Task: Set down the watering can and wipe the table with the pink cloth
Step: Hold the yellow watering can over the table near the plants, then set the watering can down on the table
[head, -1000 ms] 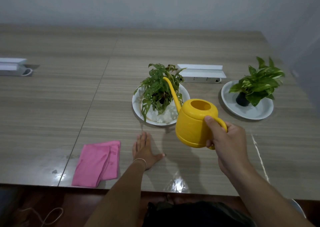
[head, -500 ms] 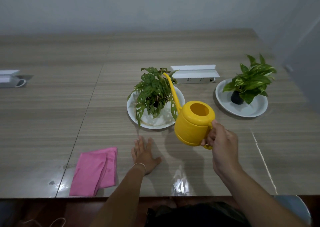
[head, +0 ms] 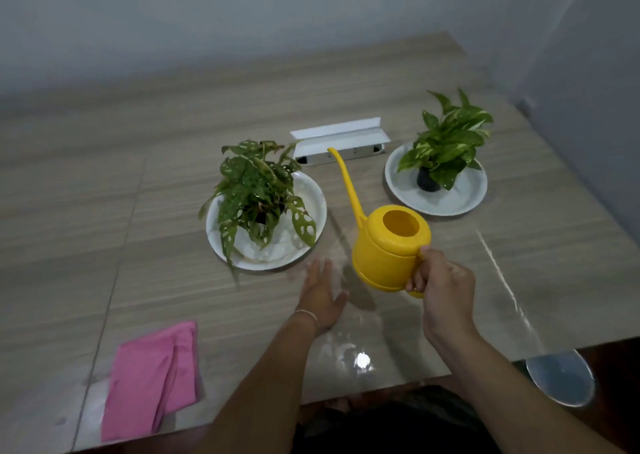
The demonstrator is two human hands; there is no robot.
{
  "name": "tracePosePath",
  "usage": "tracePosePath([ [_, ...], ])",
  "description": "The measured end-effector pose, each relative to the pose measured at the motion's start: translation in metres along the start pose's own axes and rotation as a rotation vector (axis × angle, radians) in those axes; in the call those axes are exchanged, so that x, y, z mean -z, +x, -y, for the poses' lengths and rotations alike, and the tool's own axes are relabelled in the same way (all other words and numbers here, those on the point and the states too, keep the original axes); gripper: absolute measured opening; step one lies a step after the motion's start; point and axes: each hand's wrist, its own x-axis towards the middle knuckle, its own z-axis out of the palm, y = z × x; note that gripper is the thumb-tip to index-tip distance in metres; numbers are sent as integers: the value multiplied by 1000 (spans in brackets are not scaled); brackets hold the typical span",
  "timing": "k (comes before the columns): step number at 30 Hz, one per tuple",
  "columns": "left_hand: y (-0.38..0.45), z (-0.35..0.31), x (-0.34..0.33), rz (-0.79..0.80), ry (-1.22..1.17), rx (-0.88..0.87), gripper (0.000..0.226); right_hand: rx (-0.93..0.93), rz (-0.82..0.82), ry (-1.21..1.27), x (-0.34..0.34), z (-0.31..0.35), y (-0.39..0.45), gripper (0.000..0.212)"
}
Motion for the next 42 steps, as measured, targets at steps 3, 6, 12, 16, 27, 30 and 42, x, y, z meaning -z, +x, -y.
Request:
tracePosePath([
  [3,19,-38,-9,49,-40,-41,86,-5,-54,-3,24,-5,13,54],
  [6,37,-76,-23,122,-81,-83,86,-31,-133,-24,53,-13,29,54],
  [12,70,-137,-59,224,46,-139,94,-93,-314,-63,116,-25,65,53],
  [16,93,-170,-81,227,159,-123,98,-109,-410,-69,155,-27,101,50],
  [27,117,-227,-122,278,285,71,146,-113,-543,-153,201,-29,222,46],
  [30,128,-231,-120,270,297,111,152,-77,-511,-156,198,-33,242,50],
  [42,133,-234,-118,301,308,149,150,-54,-323,-208,200,-69,264,63],
])
